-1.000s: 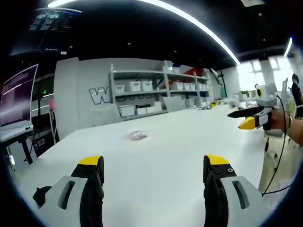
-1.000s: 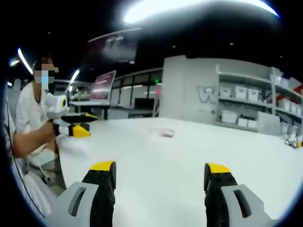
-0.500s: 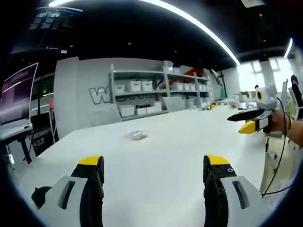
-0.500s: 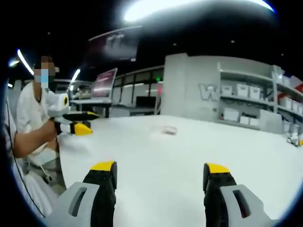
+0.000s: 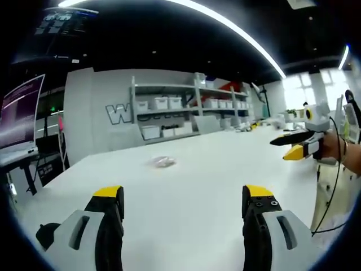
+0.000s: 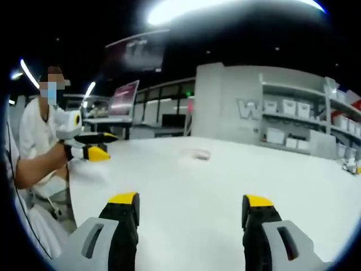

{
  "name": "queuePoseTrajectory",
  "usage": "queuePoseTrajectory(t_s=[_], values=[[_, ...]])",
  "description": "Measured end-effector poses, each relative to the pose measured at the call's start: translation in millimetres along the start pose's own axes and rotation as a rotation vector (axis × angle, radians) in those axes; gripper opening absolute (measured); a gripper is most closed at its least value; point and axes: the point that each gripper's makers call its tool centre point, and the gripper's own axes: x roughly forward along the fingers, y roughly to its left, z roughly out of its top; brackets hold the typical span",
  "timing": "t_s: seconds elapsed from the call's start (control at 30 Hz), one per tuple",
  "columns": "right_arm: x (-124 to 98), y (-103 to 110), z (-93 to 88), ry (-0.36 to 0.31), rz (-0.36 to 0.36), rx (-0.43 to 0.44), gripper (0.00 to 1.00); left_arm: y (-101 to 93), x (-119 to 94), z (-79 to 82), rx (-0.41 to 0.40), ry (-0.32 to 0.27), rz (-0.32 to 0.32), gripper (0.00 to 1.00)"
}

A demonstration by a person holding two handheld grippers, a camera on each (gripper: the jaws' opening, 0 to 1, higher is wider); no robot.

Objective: Open the resealable bag by pulling the two sides of the seal apart until the entire bag opening is separated and visibly accessible.

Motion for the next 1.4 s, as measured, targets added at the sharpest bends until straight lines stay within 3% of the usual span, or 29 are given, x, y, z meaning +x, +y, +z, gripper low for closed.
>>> queuePoseTrajectory(t_s=[1.4], values=[[36,-1,20.4,-0.013,0.019,-0.032,0.71,-2.2,4,-0.7,-0.004,0.001,-0.001,0.86]])
